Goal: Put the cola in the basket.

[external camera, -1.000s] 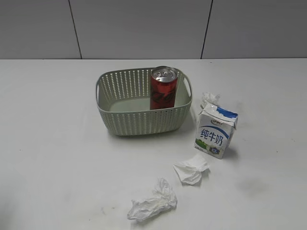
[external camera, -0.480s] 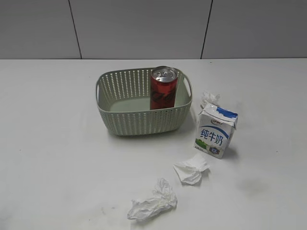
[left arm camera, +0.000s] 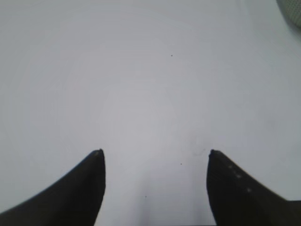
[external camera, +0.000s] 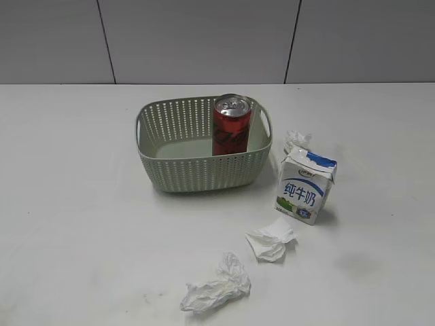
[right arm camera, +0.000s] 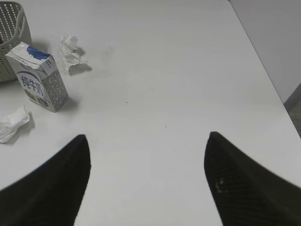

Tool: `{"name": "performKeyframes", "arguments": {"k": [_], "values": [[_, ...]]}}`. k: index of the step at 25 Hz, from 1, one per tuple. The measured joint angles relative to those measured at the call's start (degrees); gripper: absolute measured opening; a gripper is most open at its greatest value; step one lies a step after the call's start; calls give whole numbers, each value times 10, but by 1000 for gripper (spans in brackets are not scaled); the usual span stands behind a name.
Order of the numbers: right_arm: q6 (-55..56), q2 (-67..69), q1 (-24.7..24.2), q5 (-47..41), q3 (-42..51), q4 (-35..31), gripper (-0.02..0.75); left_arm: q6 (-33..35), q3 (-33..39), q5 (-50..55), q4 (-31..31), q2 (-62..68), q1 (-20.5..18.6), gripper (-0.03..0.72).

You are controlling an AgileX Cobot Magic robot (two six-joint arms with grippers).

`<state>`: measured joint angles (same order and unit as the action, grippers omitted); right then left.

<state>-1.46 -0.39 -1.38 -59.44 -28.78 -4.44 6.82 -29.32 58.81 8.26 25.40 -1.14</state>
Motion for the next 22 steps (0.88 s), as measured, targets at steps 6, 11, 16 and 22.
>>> {"name": "performKeyframes", "arguments": {"k": [6, 11, 16, 22], "values": [[0, 0, 0, 0, 0, 0, 571, 0, 0, 0, 0, -59, 0, 511], [0, 0, 0, 0, 0, 0, 571, 0, 0, 0, 0, -130, 0, 511], [0, 0, 0, 0, 0, 0, 571, 0, 0, 0, 0, -209, 0, 510], [0, 0, 0, 0, 0, -1, 571, 0, 1, 2, 0, -247, 0, 506]]}}
